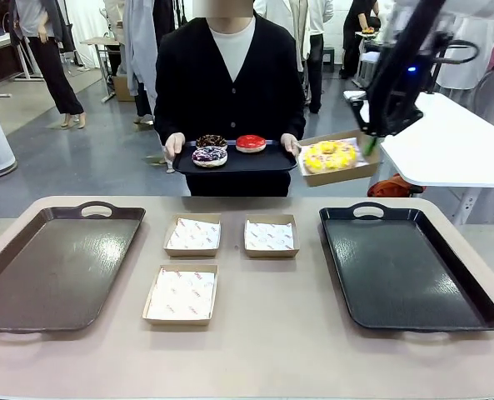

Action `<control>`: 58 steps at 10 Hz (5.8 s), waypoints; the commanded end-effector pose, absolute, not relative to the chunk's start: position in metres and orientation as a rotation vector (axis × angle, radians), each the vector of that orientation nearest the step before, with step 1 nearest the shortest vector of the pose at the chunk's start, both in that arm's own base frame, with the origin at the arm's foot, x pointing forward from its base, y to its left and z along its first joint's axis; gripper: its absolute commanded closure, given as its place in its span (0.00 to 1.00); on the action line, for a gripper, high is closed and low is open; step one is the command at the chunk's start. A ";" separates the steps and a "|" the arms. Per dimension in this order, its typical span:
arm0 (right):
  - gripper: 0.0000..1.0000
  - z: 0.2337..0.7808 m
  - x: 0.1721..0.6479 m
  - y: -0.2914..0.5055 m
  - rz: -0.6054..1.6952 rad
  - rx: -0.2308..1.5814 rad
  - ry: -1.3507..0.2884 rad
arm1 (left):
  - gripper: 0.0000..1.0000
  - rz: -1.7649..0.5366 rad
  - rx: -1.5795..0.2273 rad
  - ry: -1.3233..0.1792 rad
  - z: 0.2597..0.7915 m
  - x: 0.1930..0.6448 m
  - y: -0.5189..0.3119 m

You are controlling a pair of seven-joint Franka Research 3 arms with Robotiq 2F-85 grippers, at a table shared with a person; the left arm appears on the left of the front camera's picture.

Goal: Individually package the donuts and arrange them on the tray.
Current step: Place the picked Paper togo box on the Handle tray while simultaneously picking up another Paper togo box from the table with the other hand.

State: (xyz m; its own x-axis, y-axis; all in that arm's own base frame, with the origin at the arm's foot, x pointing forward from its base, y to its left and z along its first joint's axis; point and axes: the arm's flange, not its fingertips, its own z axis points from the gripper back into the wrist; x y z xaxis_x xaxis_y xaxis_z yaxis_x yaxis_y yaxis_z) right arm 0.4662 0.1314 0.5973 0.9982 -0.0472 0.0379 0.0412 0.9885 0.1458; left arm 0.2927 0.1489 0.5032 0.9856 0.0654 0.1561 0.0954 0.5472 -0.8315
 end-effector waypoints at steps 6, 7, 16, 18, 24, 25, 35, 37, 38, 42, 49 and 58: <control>0.99 0.546 0.426 0.040 -0.089 0.113 -0.033 | 0.00 -0.222 -0.647 -0.080 0.554 0.298 0.035; 0.99 0.527 0.422 0.031 -0.085 0.111 -0.015 | 0.00 -0.244 -0.593 -0.057 0.559 0.301 0.014; 0.99 0.413 0.414 0.019 -0.109 0.210 0.076 | 0.00 -0.201 -0.180 -0.048 0.453 0.371 -0.157; 0.99 0.418 0.407 0.017 -0.137 0.174 0.083 | 0.00 -0.198 -0.118 -0.098 0.415 0.372 -0.176; 0.99 0.418 0.407 0.017 -0.137 0.174 0.083 | 0.00 -0.180 -0.040 -0.111 0.347 0.367 -0.208; 0.99 0.418 0.407 0.017 -0.137 0.174 0.083 | 0.00 -0.177 -0.005 -0.133 0.338 0.363 -0.213; 0.99 0.418 0.407 0.017 -0.137 0.174 0.083 | 0.00 -0.202 -0.022 -0.111 0.339 0.363 -0.214; 0.99 0.417 0.408 0.016 -0.129 0.173 0.081 | 0.00 -0.143 -0.029 -0.126 0.352 0.365 -0.206; 0.99 0.414 0.413 0.024 -0.114 0.139 0.102 | 0.00 -0.101 -0.035 -0.138 0.361 0.367 -0.203; 0.99 0.399 0.416 0.041 -0.095 0.079 0.077 | 0.00 -0.065 -0.031 -0.137 0.362 0.363 -0.212; 0.99 0.382 0.422 0.051 -0.044 0.035 0.009 | 0.00 0.010 -0.007 -0.116 0.349 0.361 -0.231; 0.99 0.362 0.428 0.057 -0.050 0.039 0.050 | 0.00 0.001 0.003 -0.080 0.329 0.377 -0.244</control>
State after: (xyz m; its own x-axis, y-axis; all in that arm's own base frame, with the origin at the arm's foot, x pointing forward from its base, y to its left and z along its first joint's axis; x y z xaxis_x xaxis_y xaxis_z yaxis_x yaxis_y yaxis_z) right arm 0.4266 0.0541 0.3656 0.9975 -0.0279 -0.0642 0.0311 0.9983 0.0497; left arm 0.3720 -0.2373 0.3313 0.9981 -0.0256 0.0564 0.0268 0.9994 -0.0212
